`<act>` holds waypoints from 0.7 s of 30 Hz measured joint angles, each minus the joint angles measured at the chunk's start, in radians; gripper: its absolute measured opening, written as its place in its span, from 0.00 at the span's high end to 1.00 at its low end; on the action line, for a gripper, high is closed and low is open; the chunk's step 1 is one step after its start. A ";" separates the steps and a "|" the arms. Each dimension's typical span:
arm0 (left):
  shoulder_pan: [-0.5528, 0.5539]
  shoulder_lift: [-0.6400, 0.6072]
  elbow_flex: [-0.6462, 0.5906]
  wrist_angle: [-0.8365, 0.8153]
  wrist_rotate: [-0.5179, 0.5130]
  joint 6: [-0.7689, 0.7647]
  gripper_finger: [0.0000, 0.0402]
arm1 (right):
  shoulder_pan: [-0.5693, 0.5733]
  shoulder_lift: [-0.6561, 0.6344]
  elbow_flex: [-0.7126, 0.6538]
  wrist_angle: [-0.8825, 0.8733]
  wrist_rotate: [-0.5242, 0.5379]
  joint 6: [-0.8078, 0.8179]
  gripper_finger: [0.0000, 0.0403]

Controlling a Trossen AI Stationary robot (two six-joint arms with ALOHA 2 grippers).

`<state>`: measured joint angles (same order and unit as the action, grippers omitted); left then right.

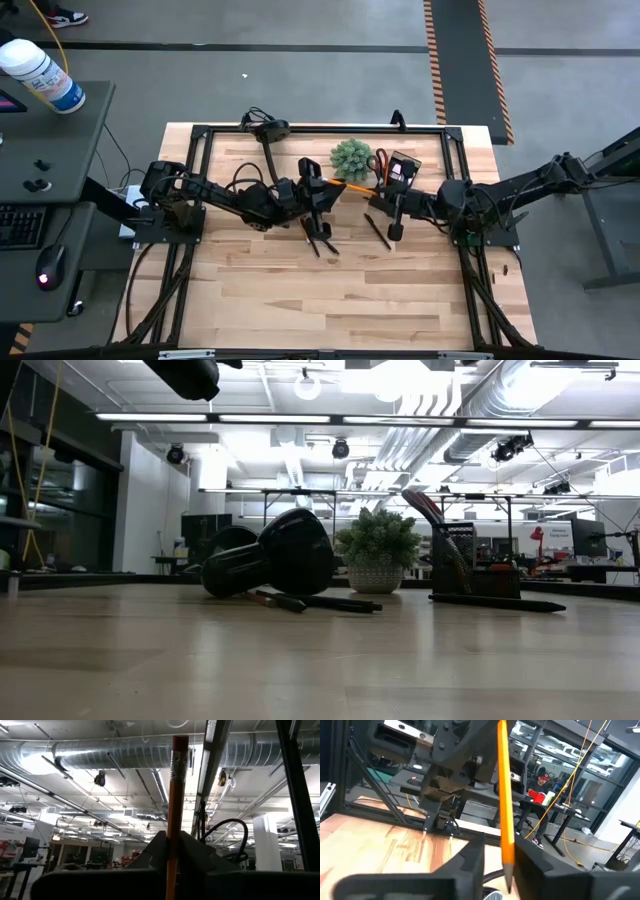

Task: Pick and place office supplies into organizer
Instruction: Put the right orange pencil into the desk organizer

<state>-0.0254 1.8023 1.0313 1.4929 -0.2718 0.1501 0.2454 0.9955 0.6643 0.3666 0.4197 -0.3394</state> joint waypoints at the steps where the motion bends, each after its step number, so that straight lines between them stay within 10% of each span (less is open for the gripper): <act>1: 0.000 0.000 0.000 -0.001 0.000 0.000 0.97 | 0.004 0.000 0.000 -0.010 0.007 0.000 0.76; 14: 0.000 0.000 0.000 -0.008 -0.005 0.015 0.96 | 0.094 -0.028 0.000 -0.242 0.280 0.080 0.55; 21: 0.029 0.000 0.000 -0.065 -0.002 0.017 0.99 | 0.163 -0.091 0.000 -0.631 0.375 0.400 0.55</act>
<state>0.0032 1.8027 1.0313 1.4281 -0.2741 0.1675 0.4084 0.9049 0.6647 -0.2643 0.7943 0.0610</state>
